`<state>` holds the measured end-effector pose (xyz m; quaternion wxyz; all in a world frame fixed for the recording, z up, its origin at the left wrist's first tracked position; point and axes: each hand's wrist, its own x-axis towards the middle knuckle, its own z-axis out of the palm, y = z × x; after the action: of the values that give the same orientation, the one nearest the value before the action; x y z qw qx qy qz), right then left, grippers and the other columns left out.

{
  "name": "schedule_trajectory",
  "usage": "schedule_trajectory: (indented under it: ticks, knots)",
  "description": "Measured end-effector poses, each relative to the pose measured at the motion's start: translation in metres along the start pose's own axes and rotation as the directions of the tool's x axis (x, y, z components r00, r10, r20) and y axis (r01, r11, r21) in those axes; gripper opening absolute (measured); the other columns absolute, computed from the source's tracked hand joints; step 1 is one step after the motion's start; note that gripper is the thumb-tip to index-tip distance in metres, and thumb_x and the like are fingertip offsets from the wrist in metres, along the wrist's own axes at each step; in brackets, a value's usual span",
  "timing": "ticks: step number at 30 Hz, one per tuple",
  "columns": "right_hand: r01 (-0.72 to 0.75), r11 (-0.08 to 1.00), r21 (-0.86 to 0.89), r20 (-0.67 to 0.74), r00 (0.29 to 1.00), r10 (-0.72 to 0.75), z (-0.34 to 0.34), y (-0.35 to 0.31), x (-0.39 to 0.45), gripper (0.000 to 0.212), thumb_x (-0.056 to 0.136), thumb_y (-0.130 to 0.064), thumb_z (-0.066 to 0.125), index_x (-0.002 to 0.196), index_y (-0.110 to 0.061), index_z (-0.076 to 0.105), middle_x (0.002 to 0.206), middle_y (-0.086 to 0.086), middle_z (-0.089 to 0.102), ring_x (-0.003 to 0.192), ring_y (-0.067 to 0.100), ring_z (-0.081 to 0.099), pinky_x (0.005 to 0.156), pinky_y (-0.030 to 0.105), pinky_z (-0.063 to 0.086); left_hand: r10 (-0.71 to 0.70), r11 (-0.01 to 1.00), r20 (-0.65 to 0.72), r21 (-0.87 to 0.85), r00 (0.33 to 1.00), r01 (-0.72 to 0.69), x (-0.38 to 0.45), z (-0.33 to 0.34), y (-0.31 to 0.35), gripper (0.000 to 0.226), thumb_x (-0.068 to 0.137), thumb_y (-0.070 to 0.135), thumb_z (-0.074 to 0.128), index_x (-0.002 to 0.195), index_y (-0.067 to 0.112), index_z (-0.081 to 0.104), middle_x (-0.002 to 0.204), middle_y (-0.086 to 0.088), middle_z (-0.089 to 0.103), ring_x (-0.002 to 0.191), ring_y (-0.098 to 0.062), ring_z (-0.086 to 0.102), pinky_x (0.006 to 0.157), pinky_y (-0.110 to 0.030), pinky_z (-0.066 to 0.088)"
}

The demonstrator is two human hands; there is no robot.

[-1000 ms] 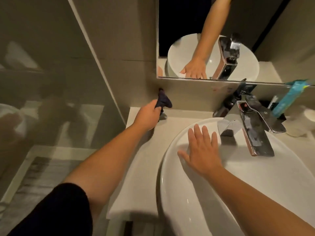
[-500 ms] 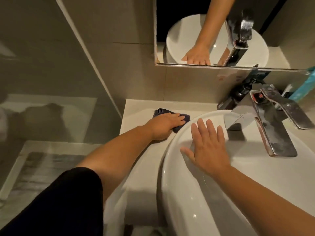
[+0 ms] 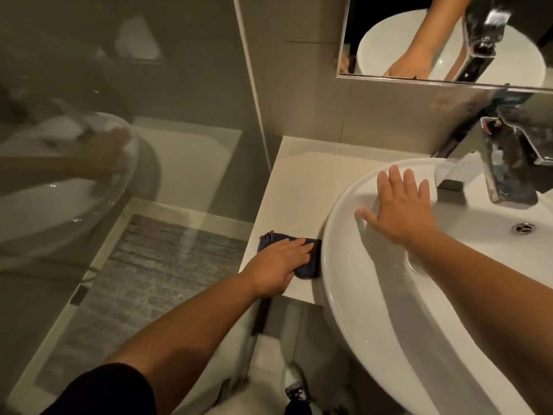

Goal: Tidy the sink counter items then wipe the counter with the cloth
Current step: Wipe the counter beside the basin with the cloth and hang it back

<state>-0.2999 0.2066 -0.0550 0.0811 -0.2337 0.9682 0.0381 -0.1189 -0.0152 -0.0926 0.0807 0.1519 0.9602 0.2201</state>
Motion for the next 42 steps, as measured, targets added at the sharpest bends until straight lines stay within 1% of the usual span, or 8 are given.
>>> schedule_trajectory:
  ticks: [8,13,16,19,25,29,35,42]
  knots:
    - [0.047,0.999,0.006,0.128,0.991,-0.048,-0.015,0.010,0.002,0.094,0.087,-0.068,0.037,0.152,-0.014,-0.002,0.162,0.012,-0.008,0.148,0.036,-0.004,0.118,0.056,0.005,-0.041,0.999,-0.017,0.022,0.999,0.041,-0.059,0.031,0.048,0.047,0.075,-0.001,0.059,0.120,0.009,0.060,0.139,-0.009,0.052,0.126,-0.030,0.046,0.103,-0.045,0.036]
    - [0.022,0.951,0.309,0.003,1.000,-0.024,-0.032,0.001,-0.051,0.082,0.091,-0.054,0.049,0.150,-0.007,0.018,0.160,0.018,0.011,0.147,0.034,0.011,0.117,0.049,0.014,-0.150,0.977,-0.030,-0.159,0.988,0.144,-0.082,0.025,0.079,0.041,0.080,0.004,0.053,0.117,0.020,0.061,0.119,-0.004,0.065,0.112,-0.025,0.057,0.093,-0.032,0.042]
    - [-0.020,0.783,0.621,-0.006,1.000,0.030,-0.043,-0.014,-0.123,0.050,0.092,-0.042,0.054,0.129,-0.008,0.055,0.140,0.014,0.051,0.124,0.029,0.051,0.107,0.046,0.038,-0.393,0.829,-0.031,-0.445,0.919,0.339,-0.097,0.005,0.102,0.042,0.085,0.010,0.044,0.118,0.031,0.060,0.109,0.003,0.069,0.098,-0.013,0.062,0.086,-0.031,0.050]
    - [-0.219,0.481,0.849,0.270,0.962,-0.038,-0.066,-0.038,-0.188,0.034,0.094,-0.038,0.053,0.097,-0.009,0.072,0.096,0.005,0.073,0.085,0.021,0.067,0.088,0.048,0.054,-0.489,0.732,-0.083,-0.580,0.869,0.356,-0.104,-0.024,0.126,0.039,0.090,0.011,0.043,0.120,0.030,0.060,0.104,0.004,0.069,0.095,-0.009,0.063,0.086,-0.033,0.052]
    - [-0.361,0.207,0.909,0.384,0.920,-0.083,-0.124,-0.068,-0.217,0.051,0.092,-0.058,0.045,0.089,-0.016,0.073,0.075,0.000,0.067,0.073,0.020,0.056,0.070,0.033,0.046,-0.236,0.948,-0.270,-0.273,0.933,0.160,-0.097,-0.083,0.168,0.046,0.090,0.019,0.044,0.134,0.030,0.045,0.123,0.005,0.062,0.106,-0.014,0.058,0.092,-0.032,0.049]
    - [-0.305,0.237,0.922,0.321,0.947,-0.029,-0.151,-0.068,-0.215,0.049,0.089,-0.052,0.055,0.086,-0.007,0.071,0.070,-0.001,0.060,0.067,0.016,0.046,0.065,0.030,0.040,-0.028,0.999,-0.356,0.021,0.934,0.038,-0.086,-0.099,0.178,0.058,0.085,0.025,0.041,0.143,0.021,0.033,0.126,0.000,0.062,0.106,-0.021,0.060,0.087,-0.034,0.052]
    - [-0.227,0.191,0.955,0.240,0.970,-0.047,-0.169,-0.051,-0.230,0.014,0.087,-0.016,0.064,0.083,-0.005,0.072,0.072,0.001,0.065,0.064,0.010,0.050,0.066,0.029,0.040,0.170,0.984,-0.398,0.111,0.902,-0.137,-0.080,-0.088,0.176,0.057,0.081,0.015,0.041,0.137,0.008,0.037,0.137,-0.014,0.053,0.124,-0.026,0.053,0.098,-0.043,0.047]
    - [0.084,0.697,0.712,0.012,0.991,-0.131,-0.199,-0.001,-0.271,0.011,0.092,-0.028,0.059,0.094,-0.035,0.067,0.091,-0.020,0.065,0.093,0.001,0.059,0.084,0.019,0.048,0.181,0.944,-0.283,-0.219,0.942,-0.247,-0.061,-0.108,0.208,0.074,0.088,0.032,0.046,0.148,0.041,0.003,0.157,0.015,0.005,0.145,-0.003,0.005,0.119,-0.033,0.007]
